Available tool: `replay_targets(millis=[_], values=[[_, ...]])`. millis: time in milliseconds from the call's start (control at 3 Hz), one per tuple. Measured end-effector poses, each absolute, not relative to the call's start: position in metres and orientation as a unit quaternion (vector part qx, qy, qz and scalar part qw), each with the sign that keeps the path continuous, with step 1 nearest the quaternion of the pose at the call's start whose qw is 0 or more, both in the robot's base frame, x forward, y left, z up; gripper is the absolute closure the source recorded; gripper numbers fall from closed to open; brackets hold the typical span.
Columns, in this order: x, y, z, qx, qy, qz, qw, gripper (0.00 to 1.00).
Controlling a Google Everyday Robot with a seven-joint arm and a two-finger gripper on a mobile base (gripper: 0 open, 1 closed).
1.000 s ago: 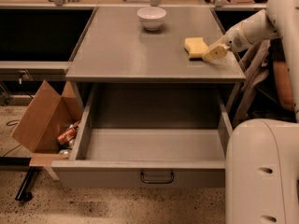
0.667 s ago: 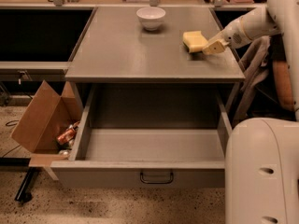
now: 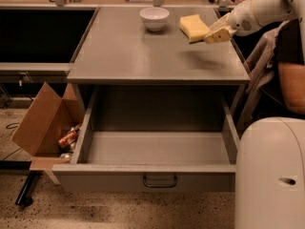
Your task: Place sponge into top drawer
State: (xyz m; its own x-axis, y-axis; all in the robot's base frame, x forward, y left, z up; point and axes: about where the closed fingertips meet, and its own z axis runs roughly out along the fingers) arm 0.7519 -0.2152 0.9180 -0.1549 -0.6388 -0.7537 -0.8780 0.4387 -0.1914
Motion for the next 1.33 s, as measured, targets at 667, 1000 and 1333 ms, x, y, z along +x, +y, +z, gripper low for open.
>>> replay_targets(millis=[667, 1000, 1333], values=[[0.733, -0.203, 0.920, -0.556, 0.717, 0.151, 0.392, 1.00], [0.688, -0.205, 0.929, -0.615, 0.679, 0.147, 0.373, 1.00], [0.637, -0.216, 0.934, -0.665, 0.646, 0.121, 0.355, 1.00]])
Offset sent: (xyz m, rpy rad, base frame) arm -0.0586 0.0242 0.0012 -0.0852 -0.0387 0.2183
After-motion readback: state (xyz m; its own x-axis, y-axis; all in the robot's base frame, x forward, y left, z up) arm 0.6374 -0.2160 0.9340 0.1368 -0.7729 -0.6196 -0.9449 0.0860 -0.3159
